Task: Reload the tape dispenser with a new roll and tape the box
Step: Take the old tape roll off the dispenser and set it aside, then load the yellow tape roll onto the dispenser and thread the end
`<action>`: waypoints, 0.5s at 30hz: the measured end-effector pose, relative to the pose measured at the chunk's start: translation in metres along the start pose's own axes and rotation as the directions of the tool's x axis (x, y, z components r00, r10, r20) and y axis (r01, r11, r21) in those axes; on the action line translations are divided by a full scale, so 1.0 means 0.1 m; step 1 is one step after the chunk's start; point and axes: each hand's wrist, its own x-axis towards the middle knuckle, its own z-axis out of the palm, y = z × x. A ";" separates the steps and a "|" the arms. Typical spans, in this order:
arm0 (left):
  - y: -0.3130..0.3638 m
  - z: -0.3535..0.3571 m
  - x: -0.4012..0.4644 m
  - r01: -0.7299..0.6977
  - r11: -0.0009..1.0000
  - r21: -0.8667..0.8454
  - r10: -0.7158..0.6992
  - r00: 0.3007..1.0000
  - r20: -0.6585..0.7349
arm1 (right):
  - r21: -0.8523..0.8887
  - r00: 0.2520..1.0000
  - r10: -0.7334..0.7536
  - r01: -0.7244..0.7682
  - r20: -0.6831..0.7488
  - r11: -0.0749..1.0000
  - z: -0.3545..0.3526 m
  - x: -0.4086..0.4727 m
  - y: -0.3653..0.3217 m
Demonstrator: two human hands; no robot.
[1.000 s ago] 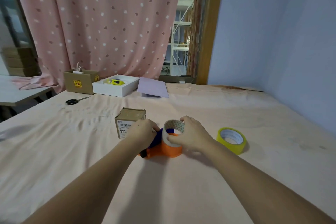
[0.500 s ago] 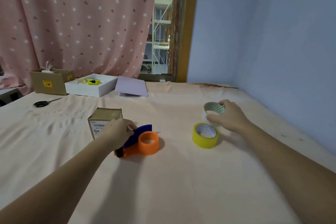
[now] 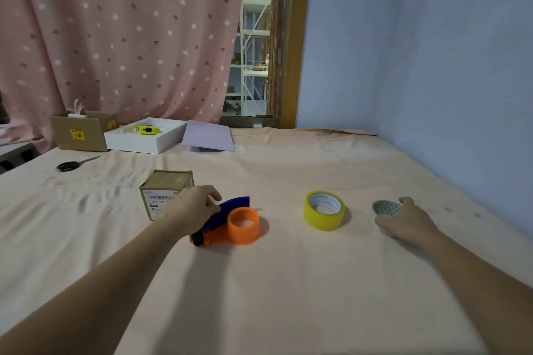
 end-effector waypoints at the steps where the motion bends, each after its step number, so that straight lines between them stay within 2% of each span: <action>1: 0.02 0.02 -0.01 -0.002 1.000 -0.024 0.002 1.000 0.005 | 0.000 1.000 0.005 -0.005 0.010 1.000 -0.01 0.00 0.01; 6: 0.08 0.05 -0.08 0.015 0.994 -0.105 -0.013 1.000 0.026 | -0.001 0.999 -0.008 0.008 0.052 1.000 -0.11 -0.04 0.03; 8: 0.08 0.05 -0.10 0.029 0.993 -0.115 -0.026 0.999 0.025 | -0.102 0.998 -0.047 0.052 0.052 0.993 -0.16 -0.07 -0.03; 9: 0.07 0.05 -0.11 0.036 0.994 -0.104 -0.034 0.999 0.019 | -0.183 0.995 -0.093 0.096 0.024 0.978 -0.18 -0.08 -0.08; 11: 0.07 0.08 -0.12 0.034 0.997 -0.071 -0.034 0.999 0.002 | -0.276 0.960 -0.274 0.248 -0.060 0.929 -0.18 -0.13 -0.20; 13: 0.08 0.13 -0.11 0.038 0.995 -0.090 -0.041 0.999 -0.026 | -0.267 0.890 -0.446 0.410 -0.091 0.872 -0.12 -0.19 -0.34; 15: 0.14 0.21 -0.09 0.046 0.989 -0.144 -0.054 0.997 -0.053 | -0.187 0.870 -0.492 0.481 -0.019 0.857 0.01 -0.22 -0.48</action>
